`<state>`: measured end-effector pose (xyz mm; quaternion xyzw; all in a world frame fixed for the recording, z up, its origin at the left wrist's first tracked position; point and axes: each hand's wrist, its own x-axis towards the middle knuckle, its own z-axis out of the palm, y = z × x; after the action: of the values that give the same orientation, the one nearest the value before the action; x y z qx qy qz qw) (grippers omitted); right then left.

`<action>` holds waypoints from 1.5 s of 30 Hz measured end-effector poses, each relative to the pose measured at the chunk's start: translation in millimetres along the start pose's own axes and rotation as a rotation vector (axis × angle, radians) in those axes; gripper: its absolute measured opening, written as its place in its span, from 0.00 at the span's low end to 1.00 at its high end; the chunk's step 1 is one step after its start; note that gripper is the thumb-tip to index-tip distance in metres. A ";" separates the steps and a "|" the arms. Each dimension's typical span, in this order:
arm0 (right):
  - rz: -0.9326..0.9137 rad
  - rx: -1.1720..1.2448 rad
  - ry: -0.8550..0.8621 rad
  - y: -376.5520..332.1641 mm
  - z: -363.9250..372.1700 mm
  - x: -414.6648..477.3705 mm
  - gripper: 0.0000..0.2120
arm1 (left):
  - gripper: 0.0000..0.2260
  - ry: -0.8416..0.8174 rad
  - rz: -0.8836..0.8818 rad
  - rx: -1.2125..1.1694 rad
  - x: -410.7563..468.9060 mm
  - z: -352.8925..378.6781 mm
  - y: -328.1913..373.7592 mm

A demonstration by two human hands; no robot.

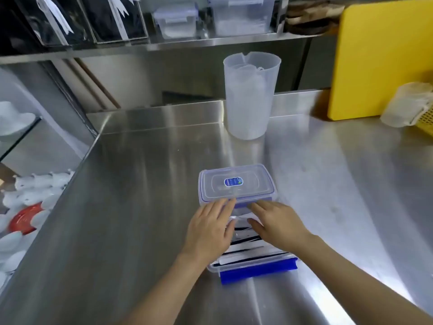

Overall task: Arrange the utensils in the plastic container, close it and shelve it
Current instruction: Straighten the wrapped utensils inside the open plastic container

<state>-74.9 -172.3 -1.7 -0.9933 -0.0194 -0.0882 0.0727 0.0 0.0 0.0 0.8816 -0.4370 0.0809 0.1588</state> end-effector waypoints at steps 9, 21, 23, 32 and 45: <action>0.101 -0.073 -0.294 9.0 18.3 12.3 0.13 | 0.13 -0.320 0.049 0.204 16.0 11.7 6.0; -0.053 -0.129 -0.178 13.6 20.6 21.2 0.14 | 0.20 -0.306 -0.072 0.195 17.7 19.6 3.6; -0.069 -0.128 -0.117 12.5 20.9 24.7 0.18 | 0.20 -0.314 -0.084 0.212 16.3 16.8 5.4; -0.062 -0.103 -0.165 16.8 30.3 24.5 0.15 | 0.13 -0.344 -0.149 0.245 19.3 6.7 10.1; -0.185 -0.213 -0.021 14.3 23.8 21.6 0.17 | 0.11 -0.375 -0.147 0.279 18.9 5.8 9.4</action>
<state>-48.8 -182.4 -23.0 -0.9902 -0.1021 -0.0856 -0.0416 4.0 -21.5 1.8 0.9240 -0.3782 -0.0365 -0.0430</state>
